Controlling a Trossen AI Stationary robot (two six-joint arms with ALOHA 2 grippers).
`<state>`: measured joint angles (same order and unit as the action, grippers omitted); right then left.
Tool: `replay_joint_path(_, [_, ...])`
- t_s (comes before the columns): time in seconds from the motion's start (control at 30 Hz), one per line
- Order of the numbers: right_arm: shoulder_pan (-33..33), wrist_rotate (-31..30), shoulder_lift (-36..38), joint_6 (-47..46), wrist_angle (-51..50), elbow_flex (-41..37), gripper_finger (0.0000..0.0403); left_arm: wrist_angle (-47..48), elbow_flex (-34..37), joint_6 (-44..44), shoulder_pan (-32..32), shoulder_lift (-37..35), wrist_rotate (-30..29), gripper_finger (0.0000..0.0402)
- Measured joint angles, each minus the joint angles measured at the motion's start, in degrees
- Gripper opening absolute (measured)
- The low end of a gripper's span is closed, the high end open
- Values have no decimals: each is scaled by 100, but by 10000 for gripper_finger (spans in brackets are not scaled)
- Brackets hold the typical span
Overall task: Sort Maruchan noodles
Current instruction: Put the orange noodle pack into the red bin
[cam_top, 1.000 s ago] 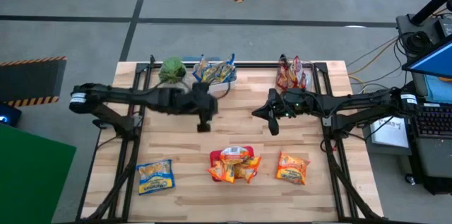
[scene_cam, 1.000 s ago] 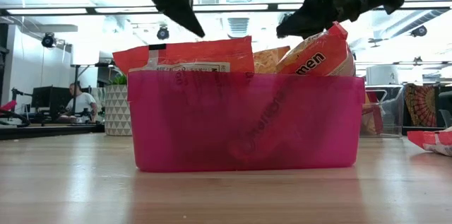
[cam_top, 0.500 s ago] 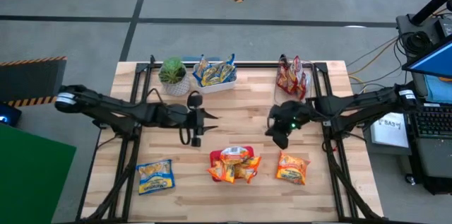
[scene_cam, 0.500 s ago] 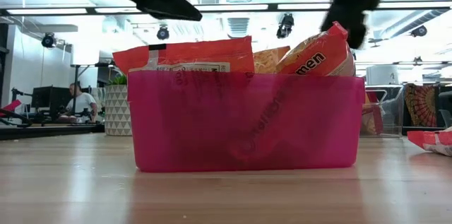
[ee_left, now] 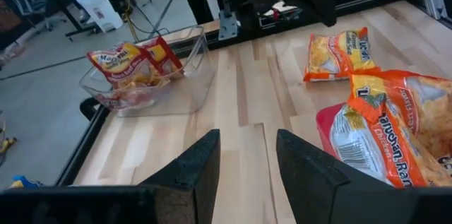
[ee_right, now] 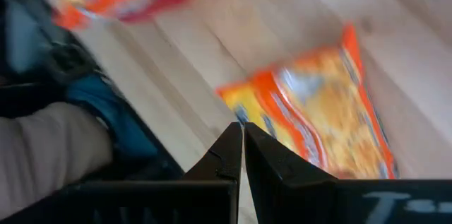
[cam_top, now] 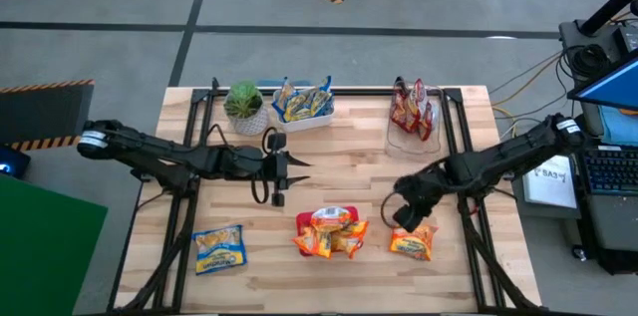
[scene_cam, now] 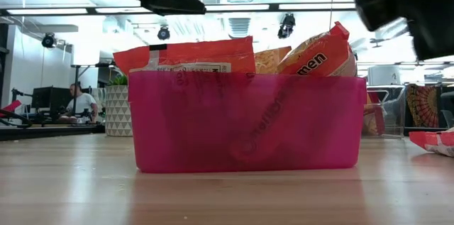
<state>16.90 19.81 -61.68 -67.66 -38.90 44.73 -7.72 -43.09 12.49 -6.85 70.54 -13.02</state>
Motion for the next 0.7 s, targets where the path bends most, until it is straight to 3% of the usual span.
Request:
replay_joint_path(0.2, [555,411,-661,-316,-609,-2,9,12,0,123,0,0,-4,123])
replay_joint_path(0.5, [748,560,-1623,367,-496,-5,9,19,0,184,0,-4,-4,123])
replay_joint_path(0.6, [673,-109,-1792,660,-375,-5,9,19,0,185,0,-4,-4,123])
replay_joint_path(0.7, [420,-1739,-1765,868,-353,58,9,19,0,204,3,-4,-4,123])
